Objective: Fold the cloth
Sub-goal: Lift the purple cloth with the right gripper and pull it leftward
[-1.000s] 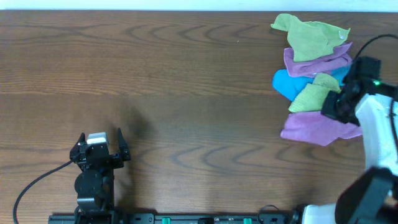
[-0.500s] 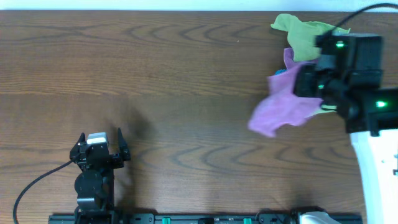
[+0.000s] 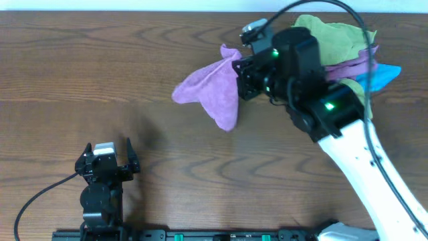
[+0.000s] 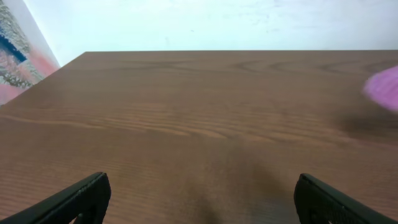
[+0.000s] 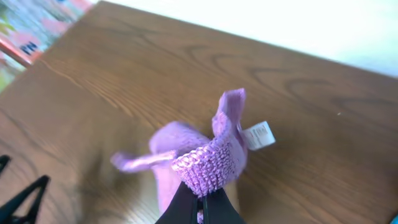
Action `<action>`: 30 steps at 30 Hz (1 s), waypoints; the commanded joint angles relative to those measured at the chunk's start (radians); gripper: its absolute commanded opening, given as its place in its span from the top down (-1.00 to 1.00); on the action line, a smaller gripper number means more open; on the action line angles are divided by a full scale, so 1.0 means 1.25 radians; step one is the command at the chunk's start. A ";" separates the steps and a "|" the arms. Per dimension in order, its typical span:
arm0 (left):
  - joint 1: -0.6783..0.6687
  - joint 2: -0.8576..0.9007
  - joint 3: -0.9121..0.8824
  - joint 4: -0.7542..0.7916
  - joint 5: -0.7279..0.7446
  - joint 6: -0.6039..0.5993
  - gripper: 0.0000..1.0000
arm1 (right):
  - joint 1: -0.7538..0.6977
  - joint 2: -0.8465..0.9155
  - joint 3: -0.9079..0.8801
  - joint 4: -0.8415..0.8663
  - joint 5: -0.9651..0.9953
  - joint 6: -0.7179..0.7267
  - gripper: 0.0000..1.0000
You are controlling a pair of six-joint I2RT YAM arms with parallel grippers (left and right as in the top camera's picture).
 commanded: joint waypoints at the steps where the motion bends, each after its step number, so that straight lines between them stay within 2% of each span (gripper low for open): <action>1: 0.002 0.001 -0.023 -0.008 -0.008 -0.009 -0.91 | 0.005 0.066 0.010 0.005 0.028 -0.002 0.97; 6: 0.003 0.001 -0.023 -0.008 -0.008 -0.009 -0.90 | 0.008 0.163 0.010 0.104 0.004 0.048 0.97; 13: 0.002 0.001 -0.023 -0.008 -0.008 -0.009 -0.91 | 0.061 0.205 0.022 0.307 -0.248 0.125 0.97; 17: 0.003 0.001 -0.023 -0.008 -0.008 -0.009 -0.91 | 0.078 0.205 0.087 0.283 -0.295 0.115 0.97; 20: 0.002 0.001 -0.023 -0.008 -0.008 -0.009 -0.91 | 0.060 0.205 0.114 0.197 -0.202 0.077 0.97; 25: 0.002 0.001 -0.023 -0.008 -0.008 -0.009 -0.91 | -0.019 0.238 0.113 -0.047 0.204 0.104 0.94; 27: 0.002 0.001 -0.023 -0.008 -0.008 -0.009 -0.91 | -0.058 0.265 0.113 -0.114 0.269 0.144 -0.57; 28: 0.002 0.001 -0.023 -0.008 -0.008 -0.009 -0.91 | -0.073 0.276 0.113 -0.129 0.254 0.143 -0.98; 30: 0.003 0.001 -0.023 -0.008 -0.008 -0.009 -0.91 | -0.096 0.294 0.113 -0.152 0.201 0.143 -0.99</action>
